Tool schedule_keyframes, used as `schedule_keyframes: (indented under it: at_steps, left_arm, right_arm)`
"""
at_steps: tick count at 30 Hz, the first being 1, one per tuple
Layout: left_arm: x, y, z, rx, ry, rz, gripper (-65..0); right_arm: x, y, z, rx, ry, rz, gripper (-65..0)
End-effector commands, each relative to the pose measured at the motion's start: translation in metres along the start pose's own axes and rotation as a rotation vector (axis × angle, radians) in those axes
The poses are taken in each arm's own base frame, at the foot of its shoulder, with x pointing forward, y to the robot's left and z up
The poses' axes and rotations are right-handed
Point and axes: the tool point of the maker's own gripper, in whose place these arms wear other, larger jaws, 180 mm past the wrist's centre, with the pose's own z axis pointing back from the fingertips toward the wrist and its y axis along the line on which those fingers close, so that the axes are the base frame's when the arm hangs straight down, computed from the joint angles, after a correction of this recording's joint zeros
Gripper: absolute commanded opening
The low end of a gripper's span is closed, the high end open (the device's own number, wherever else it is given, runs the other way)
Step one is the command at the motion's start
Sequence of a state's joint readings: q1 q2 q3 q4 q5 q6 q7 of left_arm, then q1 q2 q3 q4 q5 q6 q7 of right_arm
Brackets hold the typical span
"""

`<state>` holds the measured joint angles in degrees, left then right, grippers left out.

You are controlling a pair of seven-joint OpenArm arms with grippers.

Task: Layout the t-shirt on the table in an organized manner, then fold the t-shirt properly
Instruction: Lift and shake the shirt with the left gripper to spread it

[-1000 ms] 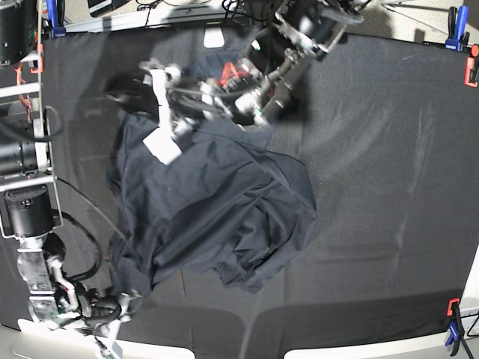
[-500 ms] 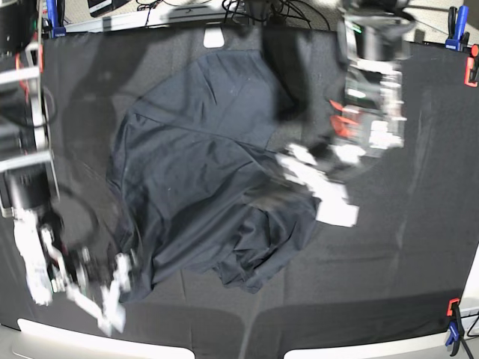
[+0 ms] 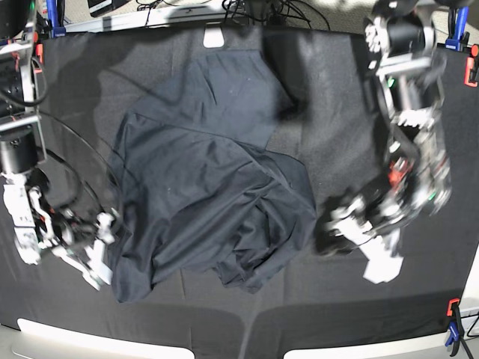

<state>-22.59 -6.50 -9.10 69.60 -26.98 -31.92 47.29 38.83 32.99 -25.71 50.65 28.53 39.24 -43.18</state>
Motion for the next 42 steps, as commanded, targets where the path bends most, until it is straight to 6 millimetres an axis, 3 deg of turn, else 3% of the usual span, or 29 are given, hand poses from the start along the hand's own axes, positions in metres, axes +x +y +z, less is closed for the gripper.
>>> schedule_keyframes:
  at_steps: [1,5,9,12,14,16,19,21,23,26,31,33,38,40,42]
  left_arm:
    - [0.025,-0.004,-0.004,0.02,-0.042,-0.049,-34.5]
    - [0.015,0.003,-0.02,0.154,0.033,-0.145,-34.5]
    - [-0.001,0.013,-0.035,0.203,0.101,-0.109,-34.5]
    - [-0.014,0.023,-0.044,0.213,0.156,-0.067,-34.5]
    - [-0.024,0.015,-0.049,0.144,0.192,-0.049,-34.6]
    - [-0.028,-0.004,-0.052,0.032,0.202,-0.041,-41.6]
    - [-0.029,-0.02,-0.051,-0.062,0.201,-0.029,-65.0]
    - [-0.024,-0.008,-0.048,-0.024,0.187,-0.01,-65.0]
    - [-0.012,0.031,-0.034,0.112,0.133,0.085,-65.0]
    - [-0.002,0.1,0.007,0.3,0.078,0.223,-65.0]
    - [-0.023,0.18,0.084,0.464,0.003,0.413,-65.0]
    - [-0.04,0.19,0.104,0.457,-0.016,0.458,-65.0]
    - [-0.089,0.182,0.128,0.363,-0.03,0.558,-65.0]
    - [-0.095,0.183,0.137,0.348,-0.09,0.586,-65.0]
    - [-0.091,0.181,0.143,0.309,-0.153,0.583,-59.4]
  right_arm:
    - [0.018,-0.012,0.015,-0.024,-0.046,0.02,-42.5]
    - [0.019,-0.011,0.016,-0.025,-0.044,0.026,-42.5]
    - [0.019,-0.011,0.016,-0.025,-0.044,0.026,-42.5]
    - [0.019,-0.011,0.016,-0.025,-0.045,0.026,-42.5]
    - [0.02,-0.011,0.016,-0.025,-0.047,0.027,-42.5]
    - [0.022,-0.011,0.016,-0.025,-0.059,0.027,-42.5]
    - [0.023,-0.011,0.016,-0.025,-0.063,0.027,-42.5]
    - [0.022,-0.011,0.016,-0.025,-0.062,0.027,-42.5]
    - [0.022,-0.011,0.016,-0.025,-0.062,0.027,-42.5]
    - [0.024,-0.011,0.016,-0.025,-0.069,0.027,-42.5]
    - [0.028,-0.011,0.016,-0.024,-0.084,0.028,-42.5]
    - [0.031,-0.01,0.016,-0.023,-0.09,0.03,-42.5]
    - [0.039,0.002,0.009,0.0,-0.102,0.037,-42.5]
    - [0.044,0.009,0.005,0.013,-0.106,0.042,-42.5]
    - [0.05,0.018,0.001,0.033,-0.119,0.043,-42.5]
